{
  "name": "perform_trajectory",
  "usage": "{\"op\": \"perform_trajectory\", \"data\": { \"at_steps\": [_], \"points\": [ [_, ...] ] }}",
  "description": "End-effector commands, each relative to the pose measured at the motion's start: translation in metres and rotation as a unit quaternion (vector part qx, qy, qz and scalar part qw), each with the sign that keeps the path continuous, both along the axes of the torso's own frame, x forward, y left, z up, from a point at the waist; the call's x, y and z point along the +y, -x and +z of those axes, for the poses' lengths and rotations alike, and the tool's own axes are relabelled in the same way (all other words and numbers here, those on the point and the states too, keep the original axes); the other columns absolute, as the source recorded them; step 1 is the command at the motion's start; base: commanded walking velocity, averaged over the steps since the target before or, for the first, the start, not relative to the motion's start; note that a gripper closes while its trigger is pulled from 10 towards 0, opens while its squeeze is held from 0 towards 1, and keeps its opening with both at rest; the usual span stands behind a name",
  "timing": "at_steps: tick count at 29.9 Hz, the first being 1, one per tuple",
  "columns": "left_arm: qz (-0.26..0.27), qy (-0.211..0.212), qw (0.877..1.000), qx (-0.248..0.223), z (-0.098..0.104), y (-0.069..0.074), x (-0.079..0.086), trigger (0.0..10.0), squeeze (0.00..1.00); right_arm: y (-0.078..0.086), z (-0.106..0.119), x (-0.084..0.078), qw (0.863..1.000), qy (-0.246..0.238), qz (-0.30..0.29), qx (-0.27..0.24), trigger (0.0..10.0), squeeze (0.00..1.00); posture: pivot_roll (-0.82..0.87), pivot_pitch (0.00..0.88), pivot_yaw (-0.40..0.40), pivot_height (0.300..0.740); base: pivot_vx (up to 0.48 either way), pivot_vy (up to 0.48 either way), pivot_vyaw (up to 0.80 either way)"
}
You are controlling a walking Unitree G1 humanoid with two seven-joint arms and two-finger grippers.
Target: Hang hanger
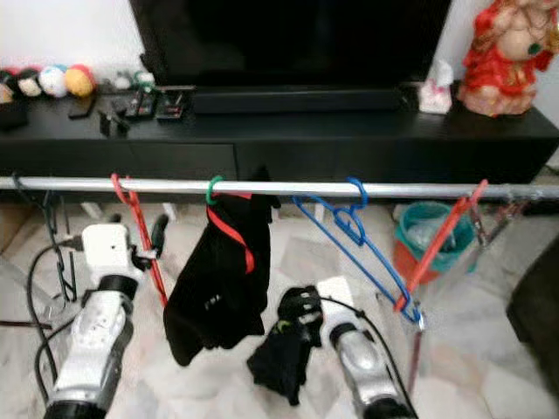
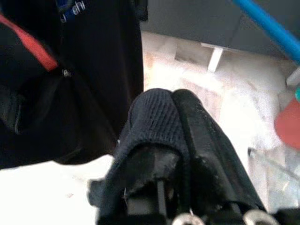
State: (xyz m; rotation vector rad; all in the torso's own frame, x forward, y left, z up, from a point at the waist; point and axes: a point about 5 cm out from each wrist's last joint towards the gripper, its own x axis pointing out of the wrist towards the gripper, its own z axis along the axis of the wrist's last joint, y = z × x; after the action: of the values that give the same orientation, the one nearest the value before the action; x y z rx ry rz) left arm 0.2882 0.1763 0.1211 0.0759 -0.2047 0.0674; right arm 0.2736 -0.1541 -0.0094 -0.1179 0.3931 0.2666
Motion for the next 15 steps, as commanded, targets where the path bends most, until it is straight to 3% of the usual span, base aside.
{"op": "perform_trajectory", "data": {
  "at_steps": [1, 4, 9, 15],
  "points": [
    [0.014, -0.005, 1.000, -0.004, 0.0033, 0.0017, 0.0088, 10.0, 0.00, -0.0050, 0.0057, 0.0113, 1.000, -0.011, 0.012, -0.016, 10.0, 0.00, -0.04, 0.013, 0.008, 0.740, 0.304, 0.000, 0.00],
    [0.013, -0.006, 1.000, -0.008, 0.0044, 0.0024, 0.0074, 10.0, 0.00, -0.0050, 0.0058, 0.0115, 1.000, -0.012, 0.013, -0.017, 10.0, 0.00, -0.04, 0.012, 0.008, 0.740, 0.275, 0.000, 0.00],
    [0.003, -0.016, 1.000, -0.014, 0.0072, 0.0047, 0.0039, 10.0, 0.00, -0.0050, 0.0057, 0.0114, 1.000, -0.012, 0.014, -0.016, 10.0, 0.00, -0.04, 0.012, 0.009, 0.740, 0.000, 0.000, 0.00],
    [-0.013, -0.018, 1.000, 0.021, 0.0017, 0.0090, 0.0036, 10.0, 0.00, -0.0051, 0.0057, 0.0120, 1.000, -0.013, 0.016, -0.016, 10.0, 0.00, -0.03, 0.010, 0.010, 0.740, 0.000, 0.000, 0.00]
  ]
}}
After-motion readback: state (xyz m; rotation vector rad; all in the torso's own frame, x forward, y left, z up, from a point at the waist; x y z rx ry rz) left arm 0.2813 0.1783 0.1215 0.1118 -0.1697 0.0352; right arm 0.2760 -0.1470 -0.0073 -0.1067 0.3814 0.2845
